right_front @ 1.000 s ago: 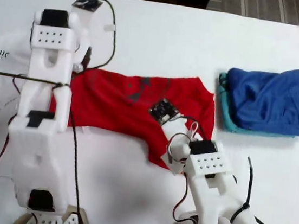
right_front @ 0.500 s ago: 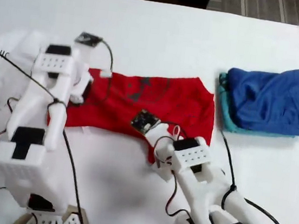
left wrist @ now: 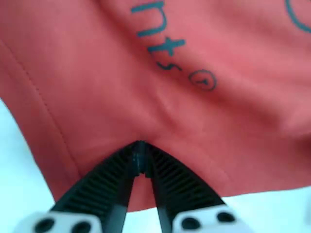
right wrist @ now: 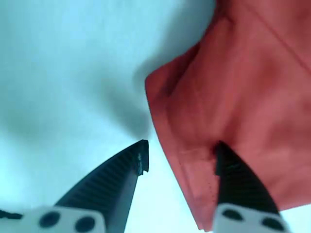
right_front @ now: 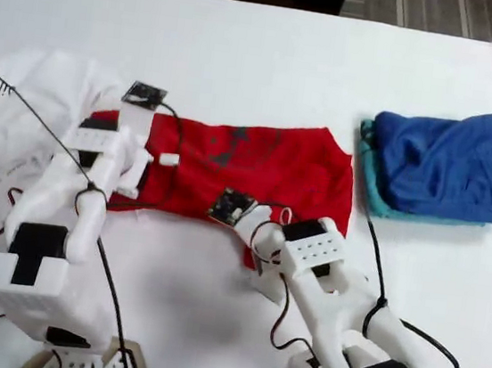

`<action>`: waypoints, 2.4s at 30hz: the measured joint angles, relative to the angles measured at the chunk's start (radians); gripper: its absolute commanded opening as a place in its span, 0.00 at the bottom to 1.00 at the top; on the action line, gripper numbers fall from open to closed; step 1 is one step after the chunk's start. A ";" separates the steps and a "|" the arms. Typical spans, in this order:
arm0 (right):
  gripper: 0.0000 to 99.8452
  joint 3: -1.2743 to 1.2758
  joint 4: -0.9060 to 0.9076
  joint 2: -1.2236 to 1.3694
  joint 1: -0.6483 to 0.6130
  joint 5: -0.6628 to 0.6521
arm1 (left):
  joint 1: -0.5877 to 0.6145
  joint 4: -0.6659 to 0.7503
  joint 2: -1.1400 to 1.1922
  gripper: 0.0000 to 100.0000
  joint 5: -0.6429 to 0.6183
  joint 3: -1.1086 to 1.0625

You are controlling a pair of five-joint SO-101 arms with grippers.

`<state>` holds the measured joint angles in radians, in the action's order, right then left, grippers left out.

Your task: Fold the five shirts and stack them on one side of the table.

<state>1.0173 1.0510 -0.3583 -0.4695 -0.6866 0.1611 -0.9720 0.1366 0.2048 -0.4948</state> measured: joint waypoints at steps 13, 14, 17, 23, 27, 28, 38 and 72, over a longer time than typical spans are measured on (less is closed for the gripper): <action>0.24 -0.098 -0.012 0.203 0.000 0.000 | 0.000 0.017 0.000 0.03 -0.002 -0.006; 0.21 -0.110 -0.006 0.222 0.002 0.000 | 0.005 0.017 0.000 0.03 -0.002 -0.006; 0.05 -0.152 0.003 0.264 0.008 0.000 | 0.018 0.023 -0.002 0.03 -0.002 -0.006; 0.02 -0.164 -0.002 0.279 0.012 0.002 | 0.025 0.043 -0.002 0.03 -0.002 -0.009; 0.02 -0.164 -0.002 0.281 0.012 0.002 | 0.026 0.048 -0.002 0.03 -0.002 -0.009; 0.02 -0.164 -0.002 0.281 0.011 0.002 | 0.026 0.049 -0.002 0.03 -0.002 -0.009; 0.02 -0.288 0.193 0.169 0.031 -0.124 | 0.026 0.049 0.006 0.03 -0.003 -0.005; 0.23 -1.511 0.430 0.936 0.299 -0.193 | 0.026 0.049 0.009 0.03 -0.003 -0.005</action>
<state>-0.4941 1.4807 0.5777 -0.1703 -0.8800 0.1872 -0.9229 0.1458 0.2018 -0.4994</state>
